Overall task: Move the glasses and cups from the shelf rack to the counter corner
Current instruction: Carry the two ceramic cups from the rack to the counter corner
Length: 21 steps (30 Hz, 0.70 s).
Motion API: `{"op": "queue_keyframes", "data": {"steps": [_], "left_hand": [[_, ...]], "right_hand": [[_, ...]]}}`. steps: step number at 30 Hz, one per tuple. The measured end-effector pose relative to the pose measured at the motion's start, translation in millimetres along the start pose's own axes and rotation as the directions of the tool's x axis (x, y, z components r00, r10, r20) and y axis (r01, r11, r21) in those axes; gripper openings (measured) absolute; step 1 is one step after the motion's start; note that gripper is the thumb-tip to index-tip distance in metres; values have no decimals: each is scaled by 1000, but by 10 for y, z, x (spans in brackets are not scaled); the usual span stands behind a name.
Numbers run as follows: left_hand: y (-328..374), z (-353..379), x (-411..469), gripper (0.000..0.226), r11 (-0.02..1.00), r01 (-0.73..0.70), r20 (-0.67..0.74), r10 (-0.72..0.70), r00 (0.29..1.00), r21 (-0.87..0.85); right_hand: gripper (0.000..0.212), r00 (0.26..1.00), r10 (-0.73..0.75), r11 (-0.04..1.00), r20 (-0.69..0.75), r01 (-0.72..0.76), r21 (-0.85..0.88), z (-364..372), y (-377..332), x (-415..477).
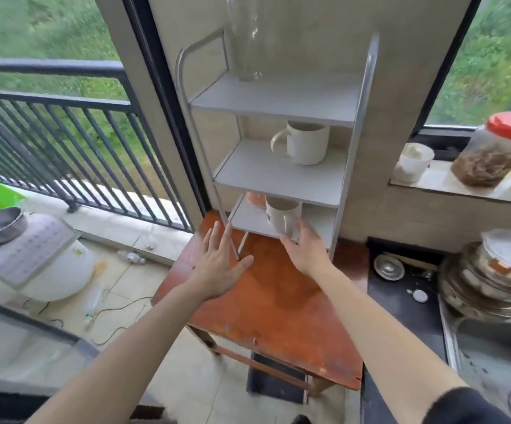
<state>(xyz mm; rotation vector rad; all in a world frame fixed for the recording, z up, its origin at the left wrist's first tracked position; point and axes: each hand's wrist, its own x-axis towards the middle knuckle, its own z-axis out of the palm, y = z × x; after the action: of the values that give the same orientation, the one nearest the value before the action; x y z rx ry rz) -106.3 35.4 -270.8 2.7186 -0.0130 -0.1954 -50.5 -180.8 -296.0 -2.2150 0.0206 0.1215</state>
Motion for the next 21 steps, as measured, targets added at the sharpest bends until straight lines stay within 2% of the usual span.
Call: {"op": "queue_keyframes", "data": {"steps": [4,9,13,15,19,21], "left_hand": [[86,-43,309,91,991,58,-32,-63,998,-124],[263,-9,757,87,945,122,24,-120,992,-305],[424,105,1177,71,778,91,45,-80,996,-622],[485,133,1331,53,704,45,3,-61,998,-709],[500,178,1520,33,526,56,33,-53,998,-848],[490,181,1537,21,486,45,38,-24,999,-873]], "right_hand": [[41,998,53,992,21,-55,117,140,73,262],[35,997,49,988,-62,-39,152,115,163,209],[32,985,87,992,-147,-72,102,32,239,72],[33,976,121,991,-179,-109,77,10,265,6],[44,958,180,983,-222,-167,78,13,243,-75],[47,948,203,978,-247,-184,98,45,201,-93]]}}
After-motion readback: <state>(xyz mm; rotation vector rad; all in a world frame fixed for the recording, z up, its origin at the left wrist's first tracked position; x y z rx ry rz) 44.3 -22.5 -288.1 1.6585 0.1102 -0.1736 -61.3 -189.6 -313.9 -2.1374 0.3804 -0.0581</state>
